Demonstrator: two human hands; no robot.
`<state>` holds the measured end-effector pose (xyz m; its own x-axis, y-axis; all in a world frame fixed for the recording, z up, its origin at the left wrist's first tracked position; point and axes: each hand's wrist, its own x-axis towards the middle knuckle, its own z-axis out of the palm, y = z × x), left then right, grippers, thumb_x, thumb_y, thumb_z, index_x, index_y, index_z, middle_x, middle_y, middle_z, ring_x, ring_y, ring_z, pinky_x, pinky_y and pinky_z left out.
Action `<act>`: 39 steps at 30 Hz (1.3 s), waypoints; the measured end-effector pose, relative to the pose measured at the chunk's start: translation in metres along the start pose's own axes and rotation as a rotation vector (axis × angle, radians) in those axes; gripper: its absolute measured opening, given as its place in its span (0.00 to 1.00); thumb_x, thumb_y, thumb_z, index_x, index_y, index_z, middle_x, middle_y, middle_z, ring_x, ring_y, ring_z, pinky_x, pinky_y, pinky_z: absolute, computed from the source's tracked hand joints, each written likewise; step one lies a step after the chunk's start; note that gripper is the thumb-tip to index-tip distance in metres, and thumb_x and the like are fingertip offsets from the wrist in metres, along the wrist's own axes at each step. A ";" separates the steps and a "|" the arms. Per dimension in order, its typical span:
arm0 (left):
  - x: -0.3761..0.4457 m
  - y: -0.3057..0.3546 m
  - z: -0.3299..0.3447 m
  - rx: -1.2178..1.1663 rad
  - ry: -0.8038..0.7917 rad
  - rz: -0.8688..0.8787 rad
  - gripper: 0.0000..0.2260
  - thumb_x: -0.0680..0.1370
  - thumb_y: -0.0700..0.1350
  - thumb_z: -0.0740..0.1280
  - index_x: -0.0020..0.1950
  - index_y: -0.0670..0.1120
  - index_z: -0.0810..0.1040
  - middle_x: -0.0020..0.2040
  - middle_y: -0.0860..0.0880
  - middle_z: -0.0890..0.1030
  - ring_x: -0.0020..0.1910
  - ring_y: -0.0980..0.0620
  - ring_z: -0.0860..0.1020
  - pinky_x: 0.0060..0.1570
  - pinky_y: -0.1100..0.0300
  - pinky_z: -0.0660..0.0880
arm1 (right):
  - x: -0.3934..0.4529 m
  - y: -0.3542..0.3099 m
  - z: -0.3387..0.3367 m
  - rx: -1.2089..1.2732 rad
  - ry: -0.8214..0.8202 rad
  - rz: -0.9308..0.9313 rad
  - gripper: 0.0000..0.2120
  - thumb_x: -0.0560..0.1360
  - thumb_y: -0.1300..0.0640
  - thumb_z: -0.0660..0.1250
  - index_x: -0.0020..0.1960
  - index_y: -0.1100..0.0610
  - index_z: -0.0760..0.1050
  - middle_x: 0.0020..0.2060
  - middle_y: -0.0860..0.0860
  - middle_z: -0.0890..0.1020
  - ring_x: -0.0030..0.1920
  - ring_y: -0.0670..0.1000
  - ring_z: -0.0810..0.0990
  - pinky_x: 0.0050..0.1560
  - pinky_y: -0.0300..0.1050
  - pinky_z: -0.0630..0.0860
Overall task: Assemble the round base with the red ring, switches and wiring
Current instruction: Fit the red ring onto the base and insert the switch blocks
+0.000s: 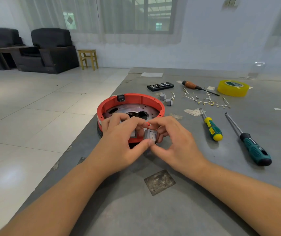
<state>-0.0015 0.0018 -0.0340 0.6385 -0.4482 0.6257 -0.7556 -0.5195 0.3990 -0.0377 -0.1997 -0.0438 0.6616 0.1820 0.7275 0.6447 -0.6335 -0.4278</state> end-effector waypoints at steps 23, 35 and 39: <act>0.003 -0.003 -0.001 -0.051 0.130 0.047 0.16 0.75 0.59 0.71 0.62 0.58 0.82 0.50 0.65 0.80 0.59 0.48 0.70 0.59 0.53 0.71 | 0.001 0.002 0.000 0.448 0.042 0.299 0.10 0.76 0.55 0.73 0.55 0.44 0.80 0.47 0.45 0.85 0.46 0.50 0.87 0.49 0.44 0.84; 0.001 -0.004 -0.004 -0.092 0.090 -0.026 0.15 0.74 0.60 0.72 0.54 0.53 0.85 0.52 0.68 0.75 0.61 0.59 0.69 0.59 0.37 0.74 | 0.002 0.003 0.001 0.397 0.072 0.328 0.09 0.74 0.60 0.76 0.52 0.49 0.82 0.42 0.48 0.86 0.42 0.52 0.85 0.47 0.54 0.84; 0.001 -0.002 -0.005 -0.085 0.084 -0.030 0.11 0.76 0.56 0.70 0.53 0.52 0.85 0.51 0.66 0.77 0.60 0.60 0.69 0.59 0.38 0.73 | 0.001 0.003 0.002 0.441 0.056 0.384 0.08 0.74 0.61 0.78 0.48 0.53 0.81 0.40 0.49 0.85 0.41 0.53 0.85 0.46 0.49 0.84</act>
<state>-0.0006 0.0064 -0.0307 0.6493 -0.3686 0.6652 -0.7481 -0.4671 0.4713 -0.0342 -0.2004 -0.0454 0.8660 -0.0461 0.4980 0.4688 -0.2716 -0.8405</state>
